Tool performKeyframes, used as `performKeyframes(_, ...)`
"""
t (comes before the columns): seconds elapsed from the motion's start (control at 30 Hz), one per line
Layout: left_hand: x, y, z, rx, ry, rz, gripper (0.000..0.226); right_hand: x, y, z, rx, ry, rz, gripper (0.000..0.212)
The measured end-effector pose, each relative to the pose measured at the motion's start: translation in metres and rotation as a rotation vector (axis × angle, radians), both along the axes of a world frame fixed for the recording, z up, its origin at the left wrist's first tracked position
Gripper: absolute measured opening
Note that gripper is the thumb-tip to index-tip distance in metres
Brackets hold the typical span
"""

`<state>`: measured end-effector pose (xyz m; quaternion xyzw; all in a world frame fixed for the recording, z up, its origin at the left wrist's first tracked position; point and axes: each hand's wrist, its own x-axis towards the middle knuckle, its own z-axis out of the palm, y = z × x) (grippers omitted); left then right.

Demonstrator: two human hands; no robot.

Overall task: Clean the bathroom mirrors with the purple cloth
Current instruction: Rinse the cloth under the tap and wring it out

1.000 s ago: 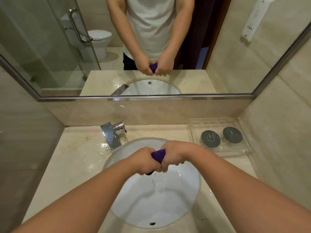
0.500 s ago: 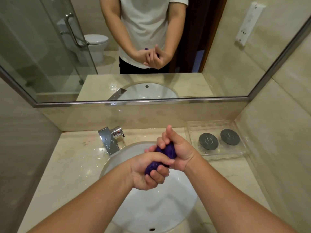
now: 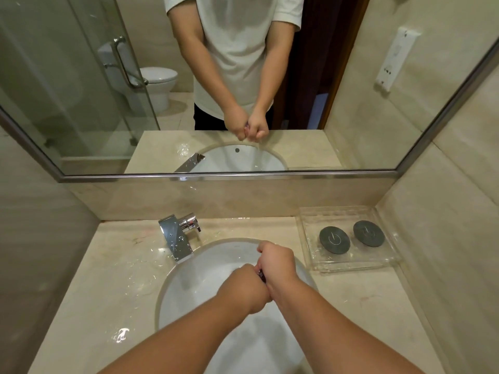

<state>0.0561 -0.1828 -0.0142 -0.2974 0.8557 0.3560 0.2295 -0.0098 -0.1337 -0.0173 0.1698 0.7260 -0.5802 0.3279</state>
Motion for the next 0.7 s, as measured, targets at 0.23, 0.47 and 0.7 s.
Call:
performKeyframes(0.23,-0.012,-0.009,0.022,0.191,-0.085,0.031,0.021,-0.011,-0.004,0.015,-0.05,0.081,-0.089,0.025)
performKeyframes(0.47,-0.018,-0.014,0.037,-0.115,-0.037,-0.182,0.02,-0.014,-0.011,0.028,-0.095,0.095,-0.156,0.019)
performKeyframes(0.7,-0.004,-0.02,0.015,-0.054,0.033,-0.206,0.015,-0.005,-0.009,0.022,-0.108,0.049,-0.051,0.023)
